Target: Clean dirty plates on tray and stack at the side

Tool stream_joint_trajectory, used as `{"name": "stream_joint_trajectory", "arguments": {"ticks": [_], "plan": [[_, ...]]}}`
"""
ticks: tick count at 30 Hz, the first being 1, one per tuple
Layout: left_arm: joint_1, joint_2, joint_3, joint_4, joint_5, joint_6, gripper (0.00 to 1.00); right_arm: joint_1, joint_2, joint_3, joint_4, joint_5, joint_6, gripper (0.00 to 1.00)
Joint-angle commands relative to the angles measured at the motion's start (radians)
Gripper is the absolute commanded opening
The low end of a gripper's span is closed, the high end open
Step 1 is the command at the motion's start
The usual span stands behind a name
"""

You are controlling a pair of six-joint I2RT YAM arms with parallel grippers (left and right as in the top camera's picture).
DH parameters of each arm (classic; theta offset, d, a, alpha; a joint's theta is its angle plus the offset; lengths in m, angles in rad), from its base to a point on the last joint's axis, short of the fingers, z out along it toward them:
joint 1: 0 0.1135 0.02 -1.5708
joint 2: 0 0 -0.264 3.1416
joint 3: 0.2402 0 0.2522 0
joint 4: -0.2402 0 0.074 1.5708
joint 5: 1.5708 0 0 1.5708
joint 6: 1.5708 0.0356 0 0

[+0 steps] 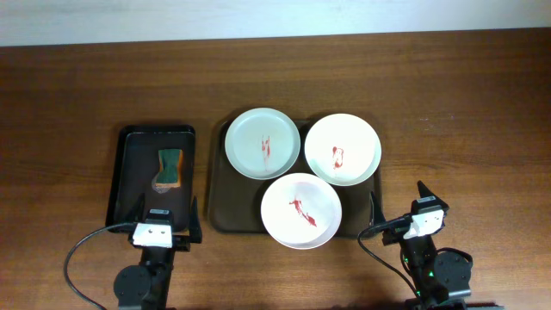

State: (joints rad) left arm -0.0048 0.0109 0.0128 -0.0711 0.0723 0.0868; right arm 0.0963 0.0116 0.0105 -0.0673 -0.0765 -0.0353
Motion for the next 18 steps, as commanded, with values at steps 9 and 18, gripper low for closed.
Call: {"name": "stream_joint_trajectory", "arguments": {"ticks": [9, 18], "plan": [[0.006, -0.004, -0.004, -0.003, 0.013, 0.016, 0.99, 0.008, -0.008, -0.005, -0.004, -0.013, -0.006, 0.99], [0.006, -0.004, -0.003, 0.005, 0.037, 0.016, 1.0, 0.008, -0.008, -0.005, -0.005, 0.002, -0.005, 0.99]]}}
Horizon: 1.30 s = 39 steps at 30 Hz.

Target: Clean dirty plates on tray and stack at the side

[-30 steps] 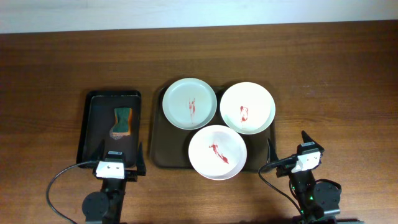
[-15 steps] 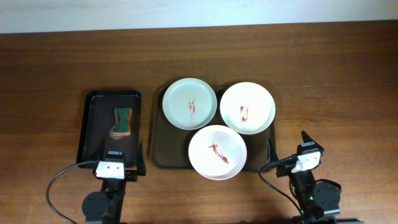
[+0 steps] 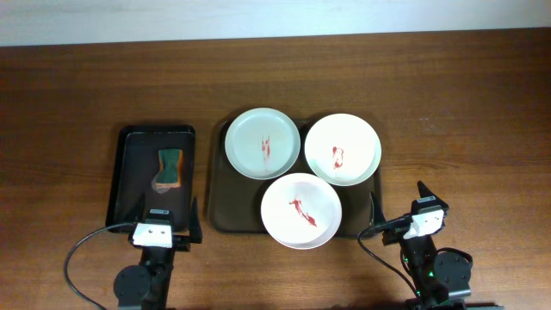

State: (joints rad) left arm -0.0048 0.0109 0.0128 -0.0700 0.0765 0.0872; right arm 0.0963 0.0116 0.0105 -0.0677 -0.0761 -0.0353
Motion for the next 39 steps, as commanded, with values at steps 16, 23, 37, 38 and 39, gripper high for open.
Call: {"name": "stream_joint_trajectory", "arguments": {"ticks": [16, 23, 37, 38, 39], "plan": [[0.006, 0.441, 0.492, -0.398, 0.032, -0.015, 0.99, 0.008, 0.393, 0.409, -0.356, -0.053, 0.122, 0.99], [0.006, 0.841, 0.87, -0.763, 0.033, -0.015, 0.99, 0.008, 0.82, 0.774, -0.699, -0.169, 0.122, 0.99], [0.006, 1.336, 0.949, -0.461, -0.153, -0.015, 0.86, 0.008, 1.031, 0.94, -0.739, -0.26, 0.122, 0.99], [0.006, 1.376, 0.949, -0.441, -0.153, -0.014, 0.86, 0.008, 1.031, 0.94, -0.74, -0.26, 0.122, 0.99], [0.008, 1.438, 0.949, -0.415, -0.152, -0.014, 0.84, 0.008, 1.031, 0.94, -0.74, -0.26, 0.122, 0.99]]}}
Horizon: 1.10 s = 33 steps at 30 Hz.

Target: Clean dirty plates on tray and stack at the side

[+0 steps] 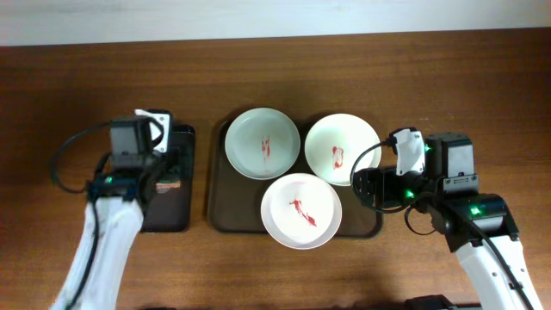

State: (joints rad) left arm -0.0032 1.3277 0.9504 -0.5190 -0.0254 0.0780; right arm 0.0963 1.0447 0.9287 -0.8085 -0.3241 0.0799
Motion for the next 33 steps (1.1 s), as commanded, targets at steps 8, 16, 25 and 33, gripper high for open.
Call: {"name": "stream_joint_trajectory", "arguments": {"ticks": [8, 16, 25, 33], "plan": [[0.065, 0.352, 0.012, 0.097, -0.046, -0.006, 0.47, 0.008, -0.002, 0.021, 0.001, -0.005, 0.007, 1.0], [0.065, 0.438, 0.012, 0.118, 0.014, -0.005, 0.23, 0.008, -0.002, 0.021, 0.001, -0.005, 0.007, 0.99], [0.065, 0.333, 0.056, -0.001, 0.072, -0.007, 0.0, 0.009, 0.06, 0.021, -0.057, -0.007, 0.006, 0.75], [0.065, 0.293, 0.055, -0.203, 0.112, -0.093, 0.0, 0.082, 0.341, 0.021, -0.093, -0.103, 0.003, 0.67]]}}
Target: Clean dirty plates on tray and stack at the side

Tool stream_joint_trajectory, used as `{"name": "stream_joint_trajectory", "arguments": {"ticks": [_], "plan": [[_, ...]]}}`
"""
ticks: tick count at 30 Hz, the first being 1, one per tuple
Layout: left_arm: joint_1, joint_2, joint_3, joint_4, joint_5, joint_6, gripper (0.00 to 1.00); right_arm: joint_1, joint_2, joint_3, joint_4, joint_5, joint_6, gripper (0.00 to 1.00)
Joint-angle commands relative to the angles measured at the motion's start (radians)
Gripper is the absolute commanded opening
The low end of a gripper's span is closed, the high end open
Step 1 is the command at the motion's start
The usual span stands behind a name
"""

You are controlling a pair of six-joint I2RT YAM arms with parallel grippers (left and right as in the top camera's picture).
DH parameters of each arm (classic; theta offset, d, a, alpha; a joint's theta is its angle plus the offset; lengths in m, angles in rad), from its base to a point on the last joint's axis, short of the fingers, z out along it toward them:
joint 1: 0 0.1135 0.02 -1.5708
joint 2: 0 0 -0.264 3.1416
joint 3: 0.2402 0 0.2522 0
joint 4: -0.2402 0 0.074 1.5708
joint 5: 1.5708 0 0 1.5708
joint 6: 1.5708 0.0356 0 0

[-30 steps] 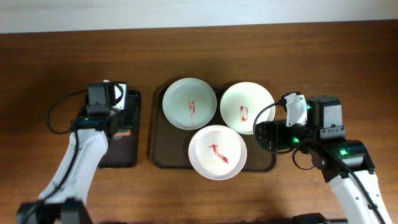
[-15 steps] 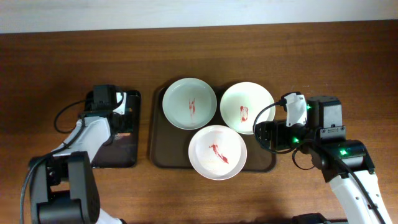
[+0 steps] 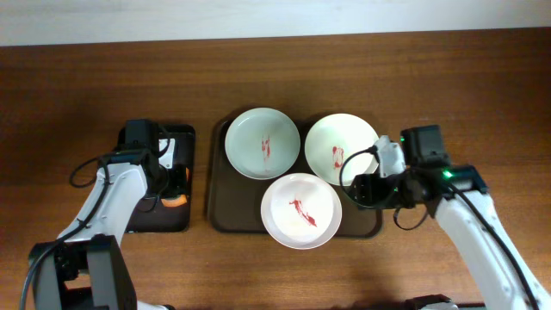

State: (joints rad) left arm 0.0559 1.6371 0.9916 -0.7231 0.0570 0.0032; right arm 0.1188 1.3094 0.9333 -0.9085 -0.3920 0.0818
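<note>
Three white plates smeared with red lie on the brown tray (image 3: 220, 194): one at the back left (image 3: 263, 142), one at the back right (image 3: 331, 138), one in front (image 3: 301, 211). My left gripper (image 3: 172, 182) hangs over the black tray (image 3: 168, 221). Only an orange bit of the sponge (image 3: 176, 201) shows just under it, so its hold is unclear. My right gripper (image 3: 355, 186) sits at the brown tray's right side, by the rims of the back-right and front plates. Its jaws are too dark to read.
The two trays lie side by side on the wooden table (image 3: 275, 77). Bare wood runs along the back, at the far left and the far right. Cables trail from both arms.
The left arm has moved further over the black tray and hides most of the sponge, with an orange bit showing lower down. The right gripper has come slightly lower and closer to the plates' rims.
Both arms were folded at the table's front edge for the first two moments, with the green and orange sponge lying free on the black tray. Then both were stretched out, left over the sponge, right beside the back-right plate. Now both are lower there. The plates have not moved.
</note>
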Motion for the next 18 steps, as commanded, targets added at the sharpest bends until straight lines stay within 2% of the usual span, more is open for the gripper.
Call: {"name": "stream_joint_trajectory", "arguments": {"ticks": [1, 5, 18], "plan": [[0.005, -0.016, 0.013, 0.004, 0.03, -0.019, 0.0, 0.077, 0.105, 0.017, 0.016, -0.035, 0.006, 0.64], [-0.005, -0.016, 0.008, 0.031, 0.072, -0.019, 0.0, 0.105, 0.197, 0.017, 0.051, -0.034, 0.028, 0.59], [-0.099, -0.016, 0.007, 0.134, 0.082, -0.018, 0.02, 0.105, 0.203, 0.017, 0.069, -0.031, 0.028, 0.57]]}}
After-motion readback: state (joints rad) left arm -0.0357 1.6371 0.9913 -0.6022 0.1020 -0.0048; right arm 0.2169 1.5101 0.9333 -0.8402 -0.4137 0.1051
